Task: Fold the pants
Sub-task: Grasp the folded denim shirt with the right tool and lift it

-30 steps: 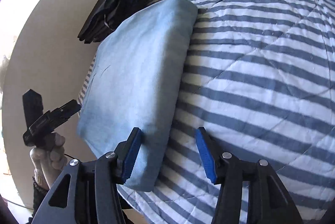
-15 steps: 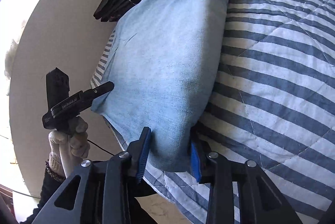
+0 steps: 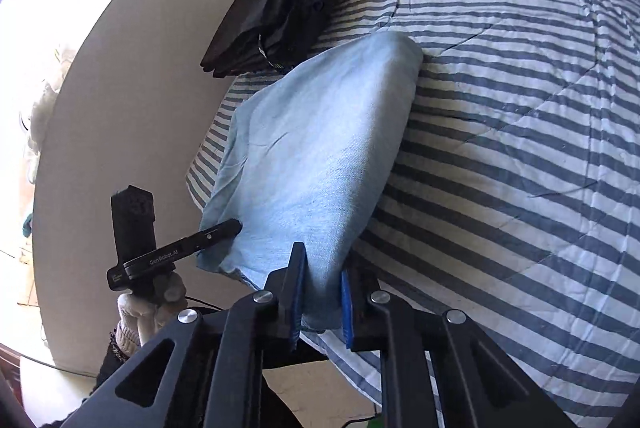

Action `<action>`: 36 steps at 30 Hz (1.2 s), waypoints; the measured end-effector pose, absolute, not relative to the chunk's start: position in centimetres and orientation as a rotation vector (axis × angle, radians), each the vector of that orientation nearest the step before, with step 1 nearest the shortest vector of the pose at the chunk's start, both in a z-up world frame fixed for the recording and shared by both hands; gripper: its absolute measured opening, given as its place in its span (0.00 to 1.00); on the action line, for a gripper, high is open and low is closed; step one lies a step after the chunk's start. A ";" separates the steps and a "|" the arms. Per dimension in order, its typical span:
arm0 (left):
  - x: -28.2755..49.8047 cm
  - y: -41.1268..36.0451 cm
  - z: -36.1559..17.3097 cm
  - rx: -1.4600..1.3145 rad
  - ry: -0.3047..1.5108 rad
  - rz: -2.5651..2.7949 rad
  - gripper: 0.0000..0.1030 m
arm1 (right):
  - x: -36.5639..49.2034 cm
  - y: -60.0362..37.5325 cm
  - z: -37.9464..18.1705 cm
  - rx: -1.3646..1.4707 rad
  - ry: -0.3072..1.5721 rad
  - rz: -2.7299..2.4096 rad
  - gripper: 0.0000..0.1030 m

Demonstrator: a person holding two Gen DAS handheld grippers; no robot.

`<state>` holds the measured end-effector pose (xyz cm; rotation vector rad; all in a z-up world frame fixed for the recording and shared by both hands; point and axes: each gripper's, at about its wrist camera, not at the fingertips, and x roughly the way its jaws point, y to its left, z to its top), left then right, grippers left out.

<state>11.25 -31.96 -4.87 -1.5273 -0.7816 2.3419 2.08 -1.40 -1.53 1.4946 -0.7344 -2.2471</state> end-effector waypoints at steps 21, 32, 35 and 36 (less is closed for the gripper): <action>3.4 -21.0 6.4 -1.397 -0.174 2.284 0.68 | 11.0 17.8 -0.7 1.452 -0.979 -2.599 0.47; -8.2 -19.0 -2.7 -1.608 -0.186 2.034 0.72 | 14.3 8.2 -7.8 1.490 -1.298 -2.501 0.51; -9.0 -18.5 -5.0 -1.644 -0.186 1.991 0.75 | 14.2 8.0 -9.3 1.446 -1.419 -2.449 0.51; -9.4 -18.4 -5.9 -1.660 -0.193 1.971 0.75 | 14.1 8.0 -9.6 1.436 -1.437 -2.454 0.52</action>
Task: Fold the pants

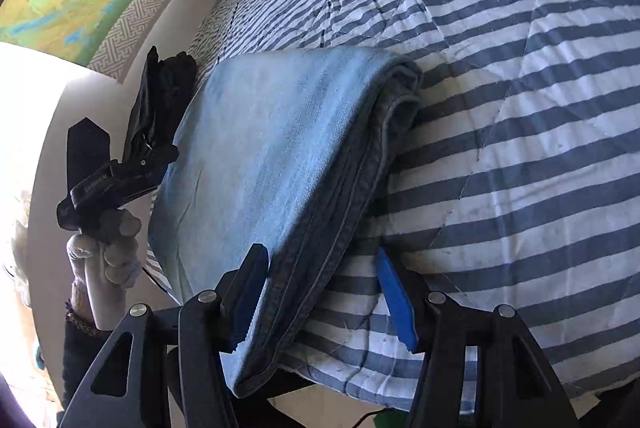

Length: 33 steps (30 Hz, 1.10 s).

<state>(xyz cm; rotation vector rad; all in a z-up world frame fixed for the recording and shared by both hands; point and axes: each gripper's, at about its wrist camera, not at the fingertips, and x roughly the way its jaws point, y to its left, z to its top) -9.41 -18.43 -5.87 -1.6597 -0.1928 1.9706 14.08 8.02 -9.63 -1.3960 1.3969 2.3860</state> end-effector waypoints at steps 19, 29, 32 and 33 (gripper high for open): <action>-7.2 -18.0 -6.2 -1.568 -0.228 1.965 0.29 | 10.6 5.9 -9.0 -1.326 1.370 2.491 0.20; -2.3 -23.7 0.9 -1.329 -0.419 2.127 0.24 | 10.0 2.8 -2.1 -1.273 0.944 2.732 0.15; -1.0 -27.6 3.9 -1.246 -0.453 2.212 0.24 | 8.6 1.4 0.8 -1.242 0.822 2.824 0.15; -0.8 -28.9 4.8 -1.221 -0.459 2.246 0.24 | 8.0 0.7 1.8 -1.234 0.779 2.859 0.15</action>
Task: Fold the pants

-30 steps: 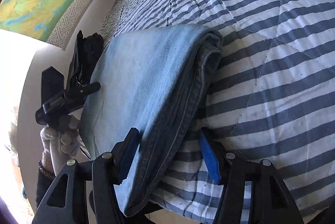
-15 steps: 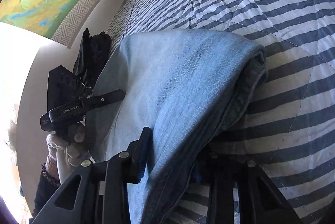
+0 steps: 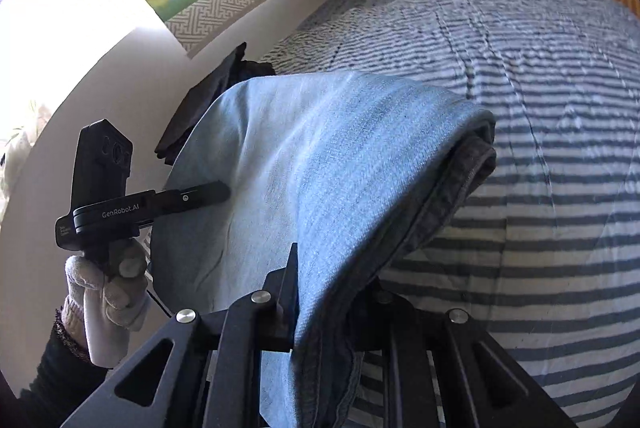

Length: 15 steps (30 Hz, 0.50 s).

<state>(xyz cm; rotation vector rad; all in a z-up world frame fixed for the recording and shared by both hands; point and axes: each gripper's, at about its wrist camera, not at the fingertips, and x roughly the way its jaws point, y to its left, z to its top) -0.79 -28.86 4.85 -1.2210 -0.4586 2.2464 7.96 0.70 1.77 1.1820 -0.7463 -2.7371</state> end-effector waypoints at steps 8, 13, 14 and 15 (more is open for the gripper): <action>-2.0 -40.2 12.7 -1.045 -0.546 2.514 0.24 | -1.3 -5.9 9.2 1.011 -0.481 -2.690 0.14; -5.8 -45.8 16.9 -0.951 -0.561 2.652 0.24 | -8.8 -10.4 13.3 0.910 -0.332 -2.664 0.14; -6.7 -47.0 17.5 -0.942 -0.564 2.670 0.24 | -10.2 -11.1 14.0 0.888 -0.309 -2.658 0.14; -7.6 -48.0 18.0 -0.935 -0.562 2.688 0.24 | -11.7 -11.7 14.6 0.869 -0.290 -2.652 0.14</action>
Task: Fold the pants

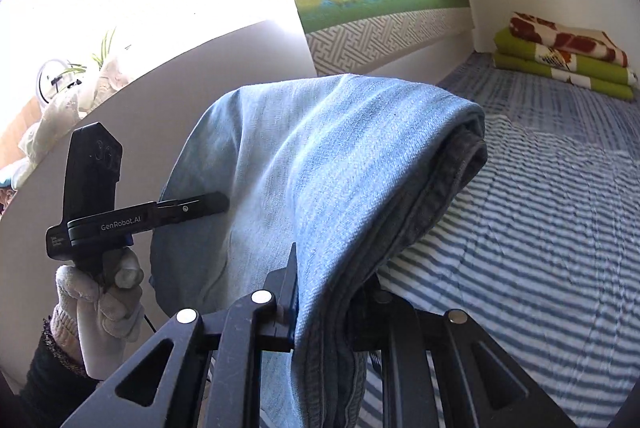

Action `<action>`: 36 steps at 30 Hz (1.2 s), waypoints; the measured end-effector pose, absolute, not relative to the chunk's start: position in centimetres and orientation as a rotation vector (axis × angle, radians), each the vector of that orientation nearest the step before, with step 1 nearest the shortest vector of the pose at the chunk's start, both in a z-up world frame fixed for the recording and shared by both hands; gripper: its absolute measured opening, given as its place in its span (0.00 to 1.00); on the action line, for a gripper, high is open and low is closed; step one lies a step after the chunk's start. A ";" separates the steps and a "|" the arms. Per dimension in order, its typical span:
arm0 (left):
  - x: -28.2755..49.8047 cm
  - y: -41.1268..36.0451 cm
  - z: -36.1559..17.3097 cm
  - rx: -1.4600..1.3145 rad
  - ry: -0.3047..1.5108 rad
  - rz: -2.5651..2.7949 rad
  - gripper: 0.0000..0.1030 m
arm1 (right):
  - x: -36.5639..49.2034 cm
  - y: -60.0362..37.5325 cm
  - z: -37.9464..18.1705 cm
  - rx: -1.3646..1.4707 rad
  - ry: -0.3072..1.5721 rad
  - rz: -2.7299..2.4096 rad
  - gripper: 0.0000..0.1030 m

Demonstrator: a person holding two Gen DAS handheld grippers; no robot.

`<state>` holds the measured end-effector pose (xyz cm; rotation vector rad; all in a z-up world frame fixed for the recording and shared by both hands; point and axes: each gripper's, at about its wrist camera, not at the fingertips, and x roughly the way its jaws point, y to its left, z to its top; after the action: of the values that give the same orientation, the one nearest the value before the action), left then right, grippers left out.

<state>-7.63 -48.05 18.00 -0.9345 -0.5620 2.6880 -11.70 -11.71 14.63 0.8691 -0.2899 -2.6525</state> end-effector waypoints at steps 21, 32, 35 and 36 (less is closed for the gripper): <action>-26.5 -59.1 5.1 -1.252 -0.705 2.762 0.49 | -36.2 -13.1 4.8 1.086 -0.327 -2.587 0.17; -17.9 -58.4 12.2 -1.047 -0.505 2.943 0.54 | -32.0 -8.3 6.9 0.952 -0.388 -2.741 0.37; -16.6 -56.6 11.4 -1.125 -0.449 2.907 0.54 | -29.7 -11.3 7.4 0.926 -0.273 -2.708 0.37; -16.3 -56.4 10.8 -1.149 -0.439 2.911 0.54 | -29.0 -12.3 7.2 0.929 -0.242 -2.694 0.37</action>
<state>-16.29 -56.37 10.81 -1.1486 -0.4390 2.9109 -28.99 -12.30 7.21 0.9292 -0.2422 -2.6936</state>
